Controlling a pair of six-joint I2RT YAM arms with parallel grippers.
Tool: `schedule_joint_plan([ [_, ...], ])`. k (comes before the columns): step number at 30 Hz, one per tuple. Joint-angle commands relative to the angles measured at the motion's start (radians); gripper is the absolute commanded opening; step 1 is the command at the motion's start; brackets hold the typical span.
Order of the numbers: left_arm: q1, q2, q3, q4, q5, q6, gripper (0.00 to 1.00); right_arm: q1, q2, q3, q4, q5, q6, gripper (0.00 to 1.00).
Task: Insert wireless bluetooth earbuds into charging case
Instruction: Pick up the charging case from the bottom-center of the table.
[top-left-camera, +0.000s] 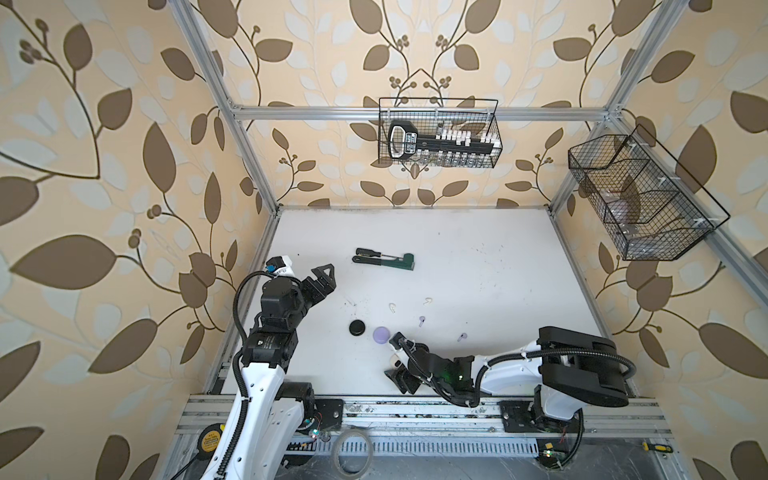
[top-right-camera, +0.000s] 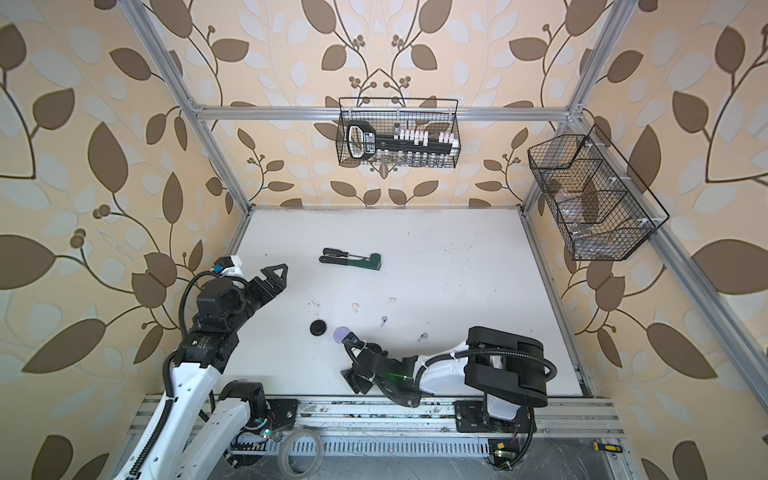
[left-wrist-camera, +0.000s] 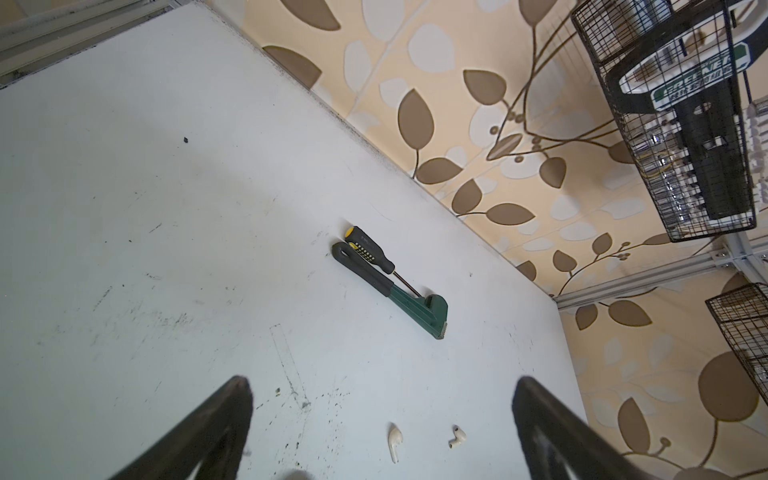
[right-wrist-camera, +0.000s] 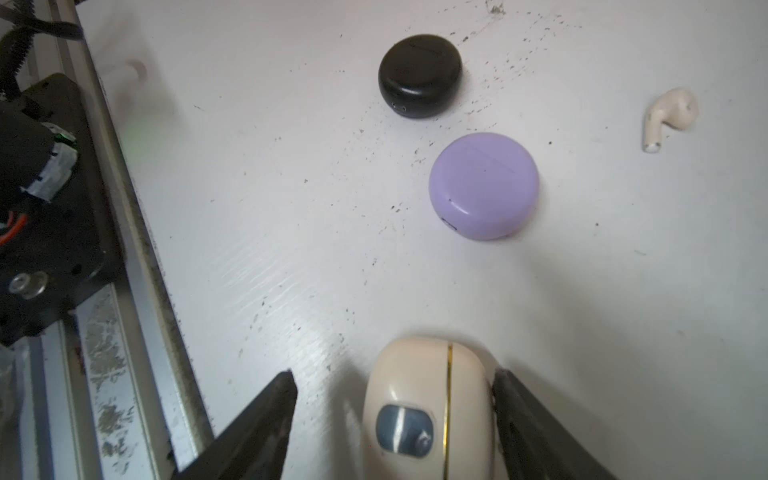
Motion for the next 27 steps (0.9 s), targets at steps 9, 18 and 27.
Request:
schedule_joint_plan([
  [9,-0.004,0.002,-0.002,0.036,0.029,0.029,0.99,0.015,0.045,0.003,-0.015,0.039,0.010,0.64],
  [18,-0.004,0.000,-0.001,0.026,0.009,0.011,0.99,0.035,0.090,0.004,0.005,0.058,-0.018,0.48],
  [27,-0.004,-0.020,-0.004,0.020,0.012,0.012,0.99,0.051,0.066,-0.037,0.012,0.093,-0.044,0.55],
])
